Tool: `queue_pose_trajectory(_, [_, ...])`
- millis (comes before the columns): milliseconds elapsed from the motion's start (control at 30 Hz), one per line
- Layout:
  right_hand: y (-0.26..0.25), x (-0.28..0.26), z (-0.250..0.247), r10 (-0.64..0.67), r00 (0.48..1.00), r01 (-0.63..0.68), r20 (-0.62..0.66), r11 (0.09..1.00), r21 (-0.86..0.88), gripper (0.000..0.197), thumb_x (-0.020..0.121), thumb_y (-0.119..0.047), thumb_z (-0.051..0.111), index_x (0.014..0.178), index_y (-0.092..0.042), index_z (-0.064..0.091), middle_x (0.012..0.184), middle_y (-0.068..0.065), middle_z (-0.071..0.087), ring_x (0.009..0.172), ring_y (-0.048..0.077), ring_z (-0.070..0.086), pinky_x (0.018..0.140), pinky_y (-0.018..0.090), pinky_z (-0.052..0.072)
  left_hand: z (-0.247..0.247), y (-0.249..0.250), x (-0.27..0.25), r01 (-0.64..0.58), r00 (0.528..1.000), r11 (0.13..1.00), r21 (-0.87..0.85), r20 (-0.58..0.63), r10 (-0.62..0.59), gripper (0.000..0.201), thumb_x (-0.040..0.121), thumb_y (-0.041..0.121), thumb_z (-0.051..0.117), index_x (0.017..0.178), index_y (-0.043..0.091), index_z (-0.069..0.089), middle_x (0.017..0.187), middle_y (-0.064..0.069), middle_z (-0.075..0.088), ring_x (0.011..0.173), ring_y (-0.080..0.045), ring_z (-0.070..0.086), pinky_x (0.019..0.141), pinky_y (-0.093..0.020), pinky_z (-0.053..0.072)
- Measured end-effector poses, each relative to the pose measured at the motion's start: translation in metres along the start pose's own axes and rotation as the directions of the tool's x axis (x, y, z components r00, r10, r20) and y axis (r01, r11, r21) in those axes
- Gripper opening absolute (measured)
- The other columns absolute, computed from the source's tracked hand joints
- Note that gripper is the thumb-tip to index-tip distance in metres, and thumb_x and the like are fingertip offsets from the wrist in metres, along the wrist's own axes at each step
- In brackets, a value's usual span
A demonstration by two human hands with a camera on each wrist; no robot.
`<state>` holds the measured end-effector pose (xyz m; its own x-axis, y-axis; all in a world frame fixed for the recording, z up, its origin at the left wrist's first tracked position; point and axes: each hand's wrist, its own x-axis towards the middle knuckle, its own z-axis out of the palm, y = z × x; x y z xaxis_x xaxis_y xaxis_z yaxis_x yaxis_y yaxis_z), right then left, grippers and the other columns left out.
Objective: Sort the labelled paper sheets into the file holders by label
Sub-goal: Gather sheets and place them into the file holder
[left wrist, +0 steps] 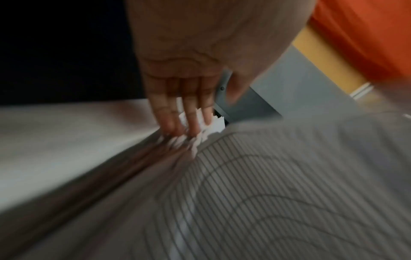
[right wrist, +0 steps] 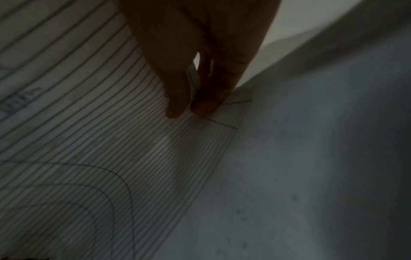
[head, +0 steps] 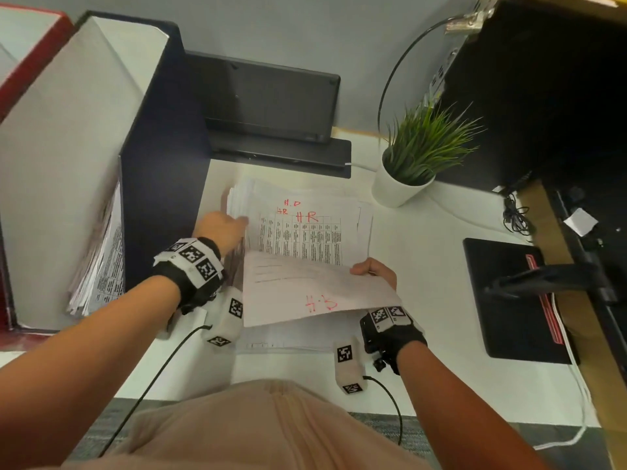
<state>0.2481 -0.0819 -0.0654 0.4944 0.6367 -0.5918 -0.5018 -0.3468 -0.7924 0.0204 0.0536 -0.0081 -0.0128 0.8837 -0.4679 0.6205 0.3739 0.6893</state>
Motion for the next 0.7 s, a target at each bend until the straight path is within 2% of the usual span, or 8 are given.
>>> queue_pose_trajectory(67, [0.003,0.001,0.0,0.006,1.0,-0.006,-0.008,1.0,0.027,0.039,0.064,0.009,0.052,0.033,-0.015,0.048,0.048,-0.003,0.049,0.056,0.02,0.043,0.058,0.028,0.04,0.002,0.0,0.004,-0.02,1.0,0.961,0.277,0.011,0.017,0.04,0.082,0.042,0.065,0.088,0.003,0.065,0.085,-0.012,0.067,0.077,-0.026,0.065,0.068,-0.032,0.055])
queue_pose_trajectory(167, [0.002,-0.003,0.003,-0.028,1.0,0.028,-0.001,1.0,0.008,0.035,0.061,0.007,0.055,0.035,-0.016,0.052,0.061,0.003,0.051,0.061,0.021,0.046,0.061,0.03,0.041,0.006,0.007,0.001,-0.072,0.997,0.88,0.469,0.002,0.08,0.046,0.07,0.05,0.074,0.073,0.006,0.062,0.069,-0.007,0.063,0.063,-0.02,0.061,0.053,-0.027,0.049])
queue_pose_trajectory(267, [-0.001,-0.005,0.003,-0.038,0.999,0.038,-0.02,0.999,0.005,0.027,0.067,0.015,0.053,0.048,-0.003,0.053,0.068,0.009,0.051,0.058,0.02,0.055,0.053,0.025,0.047,0.011,0.011,-0.001,-0.09,0.994,0.898,0.43,-0.024,0.111,0.036,0.072,0.036,0.077,0.08,0.002,0.066,0.079,-0.009,0.066,0.069,-0.021,0.059,0.059,-0.028,0.048])
queue_pose_trajectory(333, [-0.002,-0.008,0.004,-0.156,0.988,0.156,-0.009,0.987,-0.039,0.03,0.072,0.022,0.048,0.057,-0.003,0.052,0.066,0.009,0.05,0.055,0.015,0.055,0.046,0.017,0.047,0.012,0.01,-0.004,-0.141,0.987,0.915,0.379,-0.021,0.161,0.025,0.079,0.023,0.073,0.081,-0.001,0.068,0.083,-0.013,0.067,0.072,-0.022,0.059,0.065,-0.028,0.047])
queue_pose_trajectory(500, [-0.004,-0.013,0.008,-0.374,0.926,0.351,0.047,0.81,-0.47,0.032,0.074,0.014,0.065,0.058,-0.014,0.056,0.061,0.002,0.055,0.059,0.013,0.051,0.051,0.013,0.044,0.015,0.007,-0.015,-0.278,0.948,0.845,0.456,-0.01,0.317,0.034,0.092,0.02,0.053,0.063,0.004,0.056,0.059,-0.005,0.05,0.056,-0.02,0.05,0.054,-0.026,0.037])
queue_pose_trajectory(567, [-0.006,-0.011,0.008,-0.373,0.927,0.339,0.035,0.794,-0.504,0.032,0.073,0.012,0.067,0.057,-0.013,0.055,0.06,0.001,0.055,0.057,0.009,0.049,0.046,0.006,0.04,0.015,0.004,-0.021,-0.379,0.887,0.792,0.48,-0.055,0.458,0.032,0.095,0.021,0.048,0.078,0.0,0.065,0.069,-0.007,0.056,0.066,-0.026,0.058,0.056,-0.029,0.042])
queue_pose_trajectory(633, [-0.005,-0.009,0.006,-0.378,0.925,0.337,0.016,0.803,-0.493,0.034,0.072,0.017,0.061,0.054,-0.011,0.052,0.06,0.002,0.052,0.058,0.01,0.047,0.044,0.005,0.037,0.014,0.0,-0.025,-0.552,0.754,0.714,0.43,-0.109,0.648,0.026,0.095,0.017,0.051,0.098,-0.001,0.07,0.092,-0.013,0.063,0.08,-0.029,0.06,0.067,-0.031,0.048])
queue_pose_trajectory(700, [-0.005,-0.007,0.004,-0.389,0.921,0.34,0.005,0.799,-0.495,0.036,0.07,0.017,0.062,0.054,-0.012,0.048,0.059,0.002,0.049,0.057,0.01,0.044,0.043,0.005,0.034,0.012,-0.003,-0.03,-0.707,0.653,0.655,0.266,-0.11,0.749,0.019,0.09,0.006,0.057,0.104,0.002,0.07,0.101,-0.013,0.065,0.086,-0.024,0.061,0.075,-0.02,0.047])
